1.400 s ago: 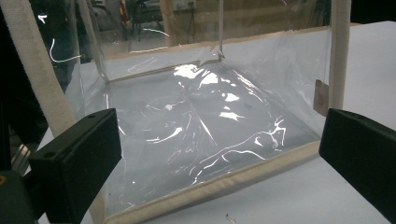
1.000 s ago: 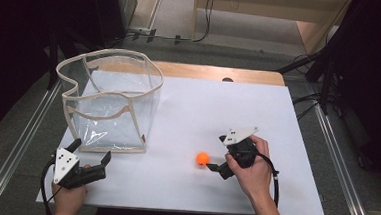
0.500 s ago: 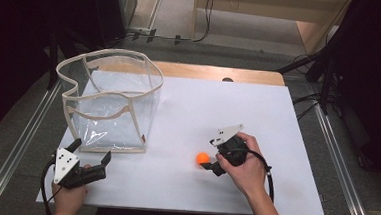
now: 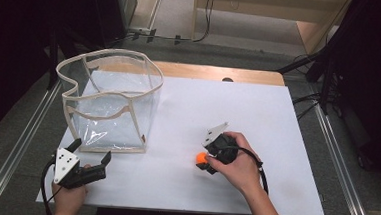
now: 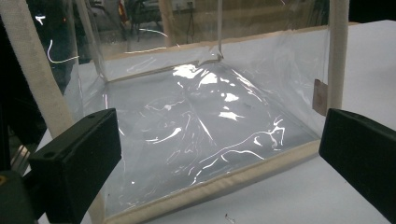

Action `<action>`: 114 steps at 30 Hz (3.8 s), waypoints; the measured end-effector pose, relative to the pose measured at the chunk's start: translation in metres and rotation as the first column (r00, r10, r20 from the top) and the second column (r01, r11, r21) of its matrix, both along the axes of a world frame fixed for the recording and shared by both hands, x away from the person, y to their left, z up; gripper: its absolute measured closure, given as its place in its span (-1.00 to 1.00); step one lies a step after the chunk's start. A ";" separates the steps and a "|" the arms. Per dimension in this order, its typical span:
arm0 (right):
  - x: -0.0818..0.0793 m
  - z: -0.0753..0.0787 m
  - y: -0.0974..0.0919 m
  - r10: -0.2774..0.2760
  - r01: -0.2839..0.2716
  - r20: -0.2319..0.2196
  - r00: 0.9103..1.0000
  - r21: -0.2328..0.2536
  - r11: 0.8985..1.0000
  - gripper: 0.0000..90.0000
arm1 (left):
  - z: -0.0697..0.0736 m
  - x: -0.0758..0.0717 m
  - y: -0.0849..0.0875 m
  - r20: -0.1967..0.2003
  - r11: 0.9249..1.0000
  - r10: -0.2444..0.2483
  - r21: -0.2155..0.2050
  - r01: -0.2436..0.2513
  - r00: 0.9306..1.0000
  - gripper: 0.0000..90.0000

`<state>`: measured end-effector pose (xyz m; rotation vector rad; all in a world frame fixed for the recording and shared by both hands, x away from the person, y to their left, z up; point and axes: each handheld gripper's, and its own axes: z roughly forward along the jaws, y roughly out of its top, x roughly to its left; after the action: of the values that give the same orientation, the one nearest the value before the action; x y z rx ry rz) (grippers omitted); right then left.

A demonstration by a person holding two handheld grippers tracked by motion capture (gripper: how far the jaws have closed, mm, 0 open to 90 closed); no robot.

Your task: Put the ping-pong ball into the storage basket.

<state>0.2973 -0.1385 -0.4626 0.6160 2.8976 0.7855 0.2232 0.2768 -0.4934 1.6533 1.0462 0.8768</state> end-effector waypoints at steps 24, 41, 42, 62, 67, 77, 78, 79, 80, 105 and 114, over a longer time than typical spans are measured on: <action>0.010 -0.012 0.019 0.023 -0.030 -0.046 0.999 -0.161 0.987 -0.19 | 0.000 0.000 0.000 0.000 1.000 -0.001 0.000 0.001 1.000 -1.00; 0.014 -0.017 0.024 0.041 -0.052 -0.056 0.998 -0.198 0.979 -0.04 | 0.000 0.000 0.000 0.000 1.000 -0.002 -0.001 0.002 1.000 -1.00; 0.014 -0.017 0.024 0.035 -0.046 -0.058 0.998 -0.201 0.979 -0.03 | 0.000 0.000 0.000 -0.001 1.000 -0.001 -0.001 0.001 1.000 -1.00; 0.017 -0.012 0.028 0.047 -0.060 -0.065 0.997 -0.208 0.976 0.06 | 0.000 0.000 0.000 -0.001 1.000 -0.001 -0.002 0.001 1.000 -1.00; 0.017 -0.008 0.029 0.046 -0.061 -0.075 0.996 -0.206 0.977 0.06 | 0.000 0.000 0.000 -0.001 1.000 -0.001 -0.002 0.001 1.000 -1.00; 0.019 -0.002 0.030 0.062 -0.077 -0.083 0.995 -0.191 0.979 0.06 | 0.000 0.000 0.000 -0.002 1.000 -0.002 -0.002 0.002 1.000 -1.00; 0.019 -0.002 0.030 0.062 -0.077 -0.083 0.995 -0.191 0.979 0.06 | 0.000 0.000 0.000 -0.002 1.000 -0.003 -0.001 0.003 1.000 -1.00; 0.019 -0.002 0.030 0.059 -0.075 -0.086 0.995 -0.191 0.979 0.06 | 0.000 0.000 0.000 -0.001 1.000 -0.003 0.000 0.003 1.000 -1.00; 0.020 -0.001 0.031 0.052 -0.068 -0.088 0.995 -0.192 0.979 0.06 | 0.000 0.000 0.000 -0.001 1.000 -0.003 0.000 0.003 1.000 -1.00; 0.032 0.019 0.040 0.081 -0.095 -0.089 0.993 -0.175 0.980 0.06 | 0.000 0.000 0.000 0.001 1.000 -0.004 0.000 0.004 1.000 -1.00; 0.037 0.026 0.046 0.081 -0.095 -0.088 0.993 -0.170 0.981 0.06 | 0.000 0.000 0.000 0.001 1.000 -0.005 0.000 0.005 1.000 -1.00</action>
<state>0.3340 -0.0921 -0.4364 0.5162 3.0426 0.5192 0.2233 0.2766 -0.4933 1.6549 1.0409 0.8742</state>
